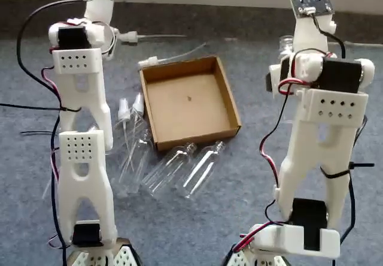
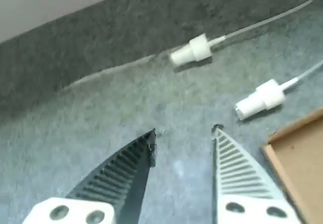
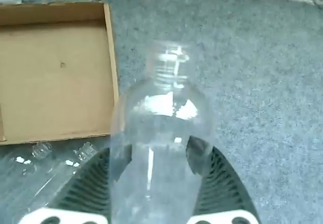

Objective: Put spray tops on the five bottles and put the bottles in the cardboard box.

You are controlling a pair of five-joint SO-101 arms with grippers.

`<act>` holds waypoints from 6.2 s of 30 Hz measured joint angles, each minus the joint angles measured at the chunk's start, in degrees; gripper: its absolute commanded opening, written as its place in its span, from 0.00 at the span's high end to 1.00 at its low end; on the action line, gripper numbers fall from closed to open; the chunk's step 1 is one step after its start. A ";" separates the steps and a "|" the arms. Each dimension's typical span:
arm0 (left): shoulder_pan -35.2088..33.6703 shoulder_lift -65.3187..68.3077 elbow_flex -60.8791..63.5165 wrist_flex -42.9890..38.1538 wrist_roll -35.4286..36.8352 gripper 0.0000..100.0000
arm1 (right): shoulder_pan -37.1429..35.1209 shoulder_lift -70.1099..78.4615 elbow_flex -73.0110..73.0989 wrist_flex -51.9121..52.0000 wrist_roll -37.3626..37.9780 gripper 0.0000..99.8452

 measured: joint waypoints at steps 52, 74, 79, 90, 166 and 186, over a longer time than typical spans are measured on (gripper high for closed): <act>-16.09 -9.85 2.90 10.99 9.41 0.76 | -0.18 -97.58 117.10 -38.15 0.35 0.99; -10.11 -118.51 136.97 -15.03 11.52 0.75 | -0.18 -97.32 122.29 -43.78 0.35 0.99; -10.02 -143.56 162.29 -22.33 11.52 0.75 | -0.18 -97.32 122.29 -43.78 0.35 0.99; -10.02 -162.64 187.34 -31.82 11.52 0.75 | -0.18 -97.32 122.29 -43.78 0.35 0.99; -10.02 -162.46 188.92 -14.95 11.60 0.75 | -0.26 -98.02 122.29 -29.36 0.18 0.99; -10.02 -162.46 188.92 -14.77 11.60 0.75 | -0.26 -98.02 122.29 -29.27 0.18 0.99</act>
